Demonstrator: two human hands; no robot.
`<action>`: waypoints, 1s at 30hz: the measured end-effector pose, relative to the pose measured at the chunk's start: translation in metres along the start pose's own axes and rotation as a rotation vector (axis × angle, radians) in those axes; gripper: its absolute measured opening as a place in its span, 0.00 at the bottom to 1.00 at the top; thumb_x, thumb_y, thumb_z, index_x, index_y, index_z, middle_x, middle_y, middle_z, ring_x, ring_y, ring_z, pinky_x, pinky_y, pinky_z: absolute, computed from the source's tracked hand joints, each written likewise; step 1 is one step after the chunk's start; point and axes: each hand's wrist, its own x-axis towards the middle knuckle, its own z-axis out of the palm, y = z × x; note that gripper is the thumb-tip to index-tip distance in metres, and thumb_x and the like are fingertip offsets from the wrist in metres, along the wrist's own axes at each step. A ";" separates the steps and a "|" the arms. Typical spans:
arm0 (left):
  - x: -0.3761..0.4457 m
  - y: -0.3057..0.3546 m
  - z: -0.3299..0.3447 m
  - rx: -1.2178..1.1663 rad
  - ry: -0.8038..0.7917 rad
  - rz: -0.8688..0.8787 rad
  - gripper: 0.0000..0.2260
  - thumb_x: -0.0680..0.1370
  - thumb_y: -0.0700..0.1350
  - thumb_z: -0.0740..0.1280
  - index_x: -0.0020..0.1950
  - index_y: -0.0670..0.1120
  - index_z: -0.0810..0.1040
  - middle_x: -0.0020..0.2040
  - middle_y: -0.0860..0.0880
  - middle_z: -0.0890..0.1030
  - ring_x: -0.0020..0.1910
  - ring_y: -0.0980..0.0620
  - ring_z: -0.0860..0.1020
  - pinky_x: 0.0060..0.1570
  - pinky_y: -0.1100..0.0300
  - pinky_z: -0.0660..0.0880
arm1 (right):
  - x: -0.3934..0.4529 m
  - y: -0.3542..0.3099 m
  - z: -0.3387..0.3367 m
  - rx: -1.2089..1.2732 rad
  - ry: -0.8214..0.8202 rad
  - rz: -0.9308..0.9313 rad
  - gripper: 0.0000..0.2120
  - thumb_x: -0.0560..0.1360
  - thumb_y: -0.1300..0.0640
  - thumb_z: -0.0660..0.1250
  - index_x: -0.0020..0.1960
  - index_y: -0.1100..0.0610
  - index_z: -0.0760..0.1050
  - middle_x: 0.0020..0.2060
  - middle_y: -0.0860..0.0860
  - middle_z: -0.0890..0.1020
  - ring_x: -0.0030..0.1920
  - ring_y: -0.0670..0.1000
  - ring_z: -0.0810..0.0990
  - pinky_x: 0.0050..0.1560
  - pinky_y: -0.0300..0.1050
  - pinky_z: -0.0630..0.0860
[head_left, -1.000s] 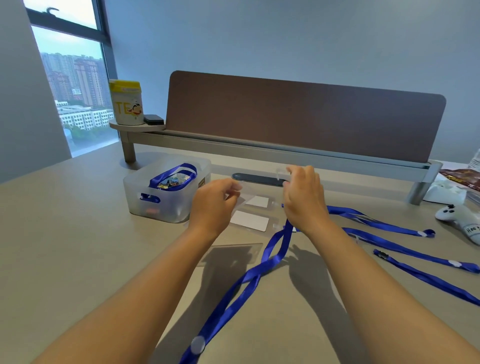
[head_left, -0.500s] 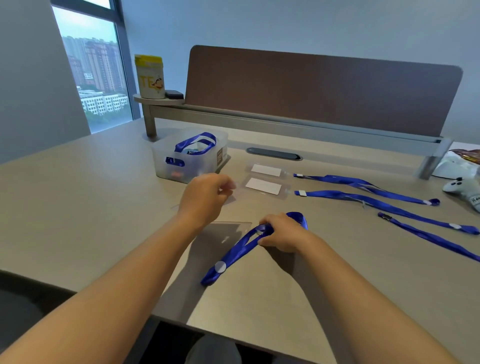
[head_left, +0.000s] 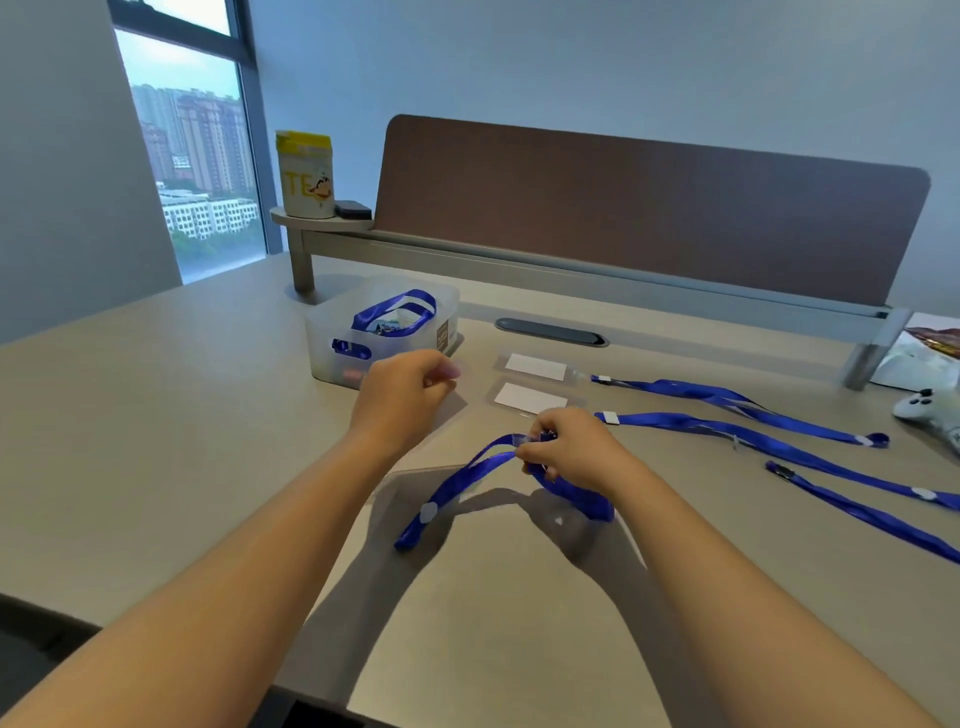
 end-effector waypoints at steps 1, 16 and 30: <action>0.004 0.000 -0.002 -0.012 0.011 -0.010 0.09 0.75 0.41 0.63 0.53 0.40 0.78 0.54 0.41 0.81 0.45 0.54 0.71 0.47 0.61 0.70 | 0.002 -0.004 -0.005 0.078 0.017 -0.004 0.11 0.75 0.58 0.64 0.34 0.52 0.68 0.37 0.51 0.81 0.42 0.50 0.79 0.40 0.38 0.75; 0.090 -0.027 -0.070 -0.088 0.302 -0.087 0.09 0.77 0.42 0.61 0.53 0.41 0.77 0.55 0.42 0.80 0.45 0.54 0.70 0.39 0.63 0.68 | 0.104 -0.112 -0.036 0.561 0.380 -0.082 0.04 0.78 0.61 0.56 0.48 0.58 0.70 0.34 0.53 0.76 0.34 0.51 0.75 0.34 0.41 0.71; 0.155 -0.113 -0.106 0.022 0.340 -0.128 0.08 0.76 0.40 0.62 0.52 0.41 0.79 0.54 0.42 0.81 0.45 0.54 0.70 0.35 0.75 0.64 | 0.235 -0.174 0.016 -0.301 0.263 -0.097 0.18 0.76 0.66 0.57 0.66 0.64 0.66 0.63 0.62 0.72 0.62 0.61 0.71 0.57 0.52 0.71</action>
